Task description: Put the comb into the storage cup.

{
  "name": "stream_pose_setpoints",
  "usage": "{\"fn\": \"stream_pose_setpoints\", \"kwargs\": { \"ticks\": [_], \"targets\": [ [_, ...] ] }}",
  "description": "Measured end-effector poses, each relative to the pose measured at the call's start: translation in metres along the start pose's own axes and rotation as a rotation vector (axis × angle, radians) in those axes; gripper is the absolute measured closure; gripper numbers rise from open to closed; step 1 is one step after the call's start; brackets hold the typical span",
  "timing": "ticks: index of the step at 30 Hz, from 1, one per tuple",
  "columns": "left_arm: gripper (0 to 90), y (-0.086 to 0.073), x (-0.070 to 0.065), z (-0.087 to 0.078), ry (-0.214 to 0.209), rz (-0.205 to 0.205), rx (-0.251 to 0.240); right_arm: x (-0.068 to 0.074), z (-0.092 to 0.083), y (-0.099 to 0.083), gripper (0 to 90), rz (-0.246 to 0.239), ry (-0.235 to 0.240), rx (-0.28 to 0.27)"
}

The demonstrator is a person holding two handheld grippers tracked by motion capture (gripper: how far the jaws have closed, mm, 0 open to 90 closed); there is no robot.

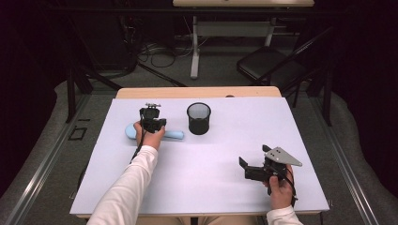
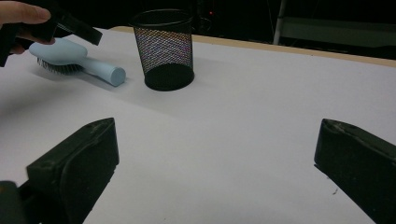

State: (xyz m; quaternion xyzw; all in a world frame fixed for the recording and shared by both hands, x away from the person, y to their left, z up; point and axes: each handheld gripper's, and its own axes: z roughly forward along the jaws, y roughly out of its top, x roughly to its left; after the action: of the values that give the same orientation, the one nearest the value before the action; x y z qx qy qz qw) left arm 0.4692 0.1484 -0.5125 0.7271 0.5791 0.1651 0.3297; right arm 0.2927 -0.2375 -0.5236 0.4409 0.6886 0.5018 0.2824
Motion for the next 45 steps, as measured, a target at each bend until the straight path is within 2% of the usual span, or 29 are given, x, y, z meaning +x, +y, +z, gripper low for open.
{"fn": "stream_pose_setpoints", "kwargs": {
  "ticks": [11,21,36,43,45],
  "targets": [
    [90.0,-0.003,-0.006,0.012,-0.004,-0.023,0.018,0.0,0.0,0.0,0.0,0.003,0.001,-0.004],
    [90.0,-0.005,-0.014,0.021,0.007,-0.018,0.038,-0.001,-0.001,0.0,0.0,0.005,0.002,-0.006],
    [90.0,-0.007,-0.018,0.029,0.013,0.002,0.058,-0.001,0.0,0.0,0.0,0.004,0.007,-0.005],
    [90.0,-0.009,-0.022,0.03,0.003,-0.006,0.066,-0.001,0.0,0.0,0.0,0.005,0.009,-0.006],
    [90.0,-0.009,-0.023,0.03,-0.002,0.006,0.072,-0.001,0.0,0.0,0.0,0.004,0.009,-0.007]
  ]
}}
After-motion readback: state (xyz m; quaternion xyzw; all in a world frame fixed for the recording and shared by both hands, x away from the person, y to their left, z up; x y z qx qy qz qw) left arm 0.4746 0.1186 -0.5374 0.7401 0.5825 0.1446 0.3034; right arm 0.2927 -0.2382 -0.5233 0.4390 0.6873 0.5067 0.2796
